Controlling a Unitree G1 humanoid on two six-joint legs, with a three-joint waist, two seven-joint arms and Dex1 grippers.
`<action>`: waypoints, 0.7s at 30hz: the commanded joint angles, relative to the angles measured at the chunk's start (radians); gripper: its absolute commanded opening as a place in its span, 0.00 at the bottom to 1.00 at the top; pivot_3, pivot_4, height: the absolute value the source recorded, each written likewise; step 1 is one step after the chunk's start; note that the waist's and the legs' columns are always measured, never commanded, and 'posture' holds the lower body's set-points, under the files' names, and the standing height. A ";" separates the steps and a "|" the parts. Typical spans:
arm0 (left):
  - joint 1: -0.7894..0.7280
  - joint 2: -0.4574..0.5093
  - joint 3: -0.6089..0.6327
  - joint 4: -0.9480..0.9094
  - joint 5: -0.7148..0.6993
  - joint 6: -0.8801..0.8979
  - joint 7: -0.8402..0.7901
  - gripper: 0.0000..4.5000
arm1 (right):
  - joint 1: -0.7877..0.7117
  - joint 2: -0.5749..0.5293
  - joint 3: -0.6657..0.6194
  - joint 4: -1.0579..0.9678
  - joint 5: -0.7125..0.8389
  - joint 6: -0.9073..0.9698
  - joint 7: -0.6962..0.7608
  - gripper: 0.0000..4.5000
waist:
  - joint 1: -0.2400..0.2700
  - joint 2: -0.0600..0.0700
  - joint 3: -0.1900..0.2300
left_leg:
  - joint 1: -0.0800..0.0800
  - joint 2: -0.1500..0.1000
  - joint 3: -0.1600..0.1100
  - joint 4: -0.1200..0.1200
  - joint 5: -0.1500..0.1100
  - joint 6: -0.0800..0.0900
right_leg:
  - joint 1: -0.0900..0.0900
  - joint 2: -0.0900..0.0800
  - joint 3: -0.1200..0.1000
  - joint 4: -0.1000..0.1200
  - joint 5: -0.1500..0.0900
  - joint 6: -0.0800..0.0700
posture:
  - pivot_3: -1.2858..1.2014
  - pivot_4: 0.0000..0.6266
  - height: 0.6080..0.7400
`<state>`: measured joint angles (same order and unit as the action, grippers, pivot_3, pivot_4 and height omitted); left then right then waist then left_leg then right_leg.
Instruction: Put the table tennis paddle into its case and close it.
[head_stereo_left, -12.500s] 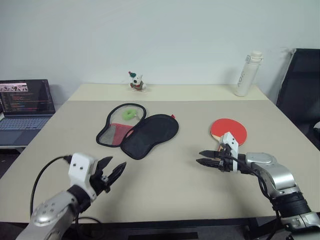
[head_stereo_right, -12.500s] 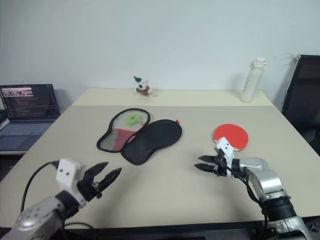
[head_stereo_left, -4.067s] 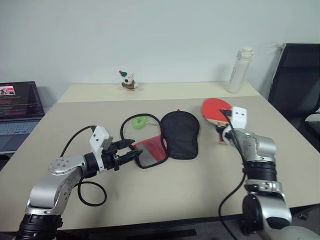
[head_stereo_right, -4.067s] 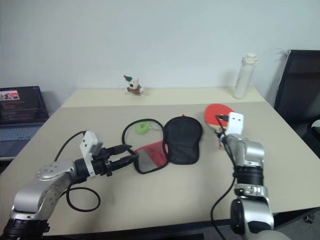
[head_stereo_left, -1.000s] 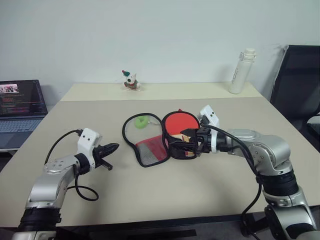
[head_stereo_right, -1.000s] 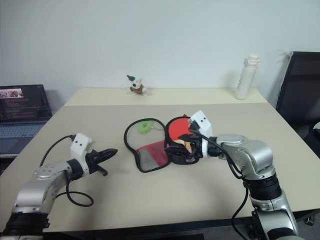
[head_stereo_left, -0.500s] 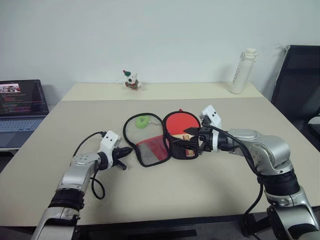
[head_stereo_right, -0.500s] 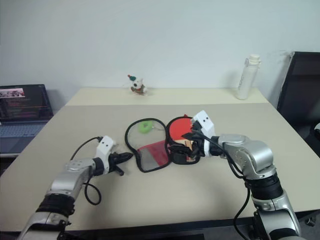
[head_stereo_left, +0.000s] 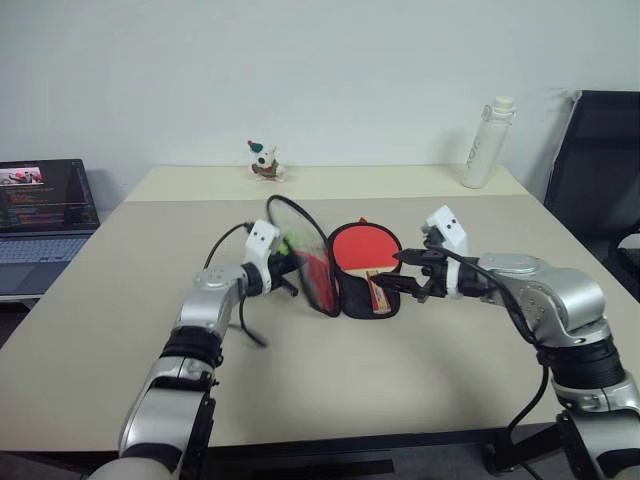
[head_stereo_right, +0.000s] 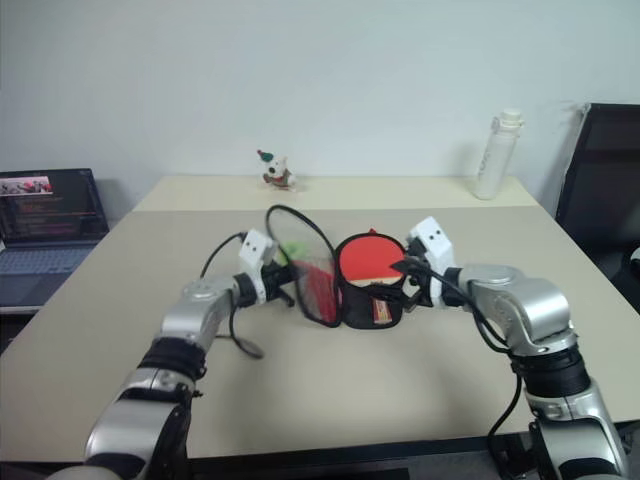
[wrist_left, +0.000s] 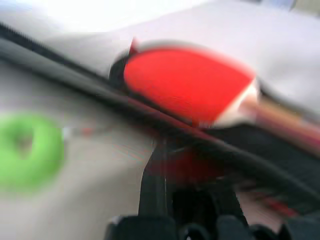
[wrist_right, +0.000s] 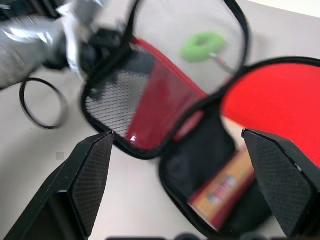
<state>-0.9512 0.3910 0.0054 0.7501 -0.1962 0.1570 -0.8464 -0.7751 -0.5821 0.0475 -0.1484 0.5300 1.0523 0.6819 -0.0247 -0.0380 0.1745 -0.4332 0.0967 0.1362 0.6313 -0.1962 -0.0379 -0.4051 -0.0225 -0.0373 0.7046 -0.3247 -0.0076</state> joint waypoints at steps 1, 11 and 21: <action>-0.097 -0.061 -0.023 0.081 0.028 -0.066 -0.013 0.01 | -0.004 -0.047 -0.044 0.006 -0.007 -0.029 0.024 1.00 | 0.001 0.000 0.000 | 0.000 0.000 0.000 0.000 0.000 0.000 | 0.000 0.000 0.000 0.000 0.000 0.000 | 0.52 0.24 1.00; -0.134 -0.094 0.007 0.165 0.033 -0.143 -0.048 0.01 | -0.030 -0.015 -0.048 0.098 -0.033 -0.026 -0.022 1.00 | -0.017 0.000 0.000 | 0.002 0.002 0.001 -0.001 0.000 0.000 | -0.001 0.003 0.002 0.001 0.000 0.000 | 0.52 0.24 1.00; 0.228 0.120 0.104 -0.436 -0.109 0.134 -0.109 0.01 | -0.169 0.177 0.028 0.535 -0.204 -0.242 -0.093 1.00 | -0.024 0.000 0.000 | 0.003 0.003 0.002 0.001 0.002 -0.002 | -0.001 0.002 0.004 0.007 0.000 0.000 | 0.52 0.24 1.00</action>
<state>-0.7219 0.4925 0.0825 0.4222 -0.2725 0.2602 -0.9634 -0.9220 -0.4077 0.0659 0.3454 0.3630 0.8807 0.5963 -0.0487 -0.0377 0.1747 -0.4298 0.0995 0.1377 0.6329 -0.1946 -0.0403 -0.4063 -0.0209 -0.0331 0.7125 -0.3250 -0.0079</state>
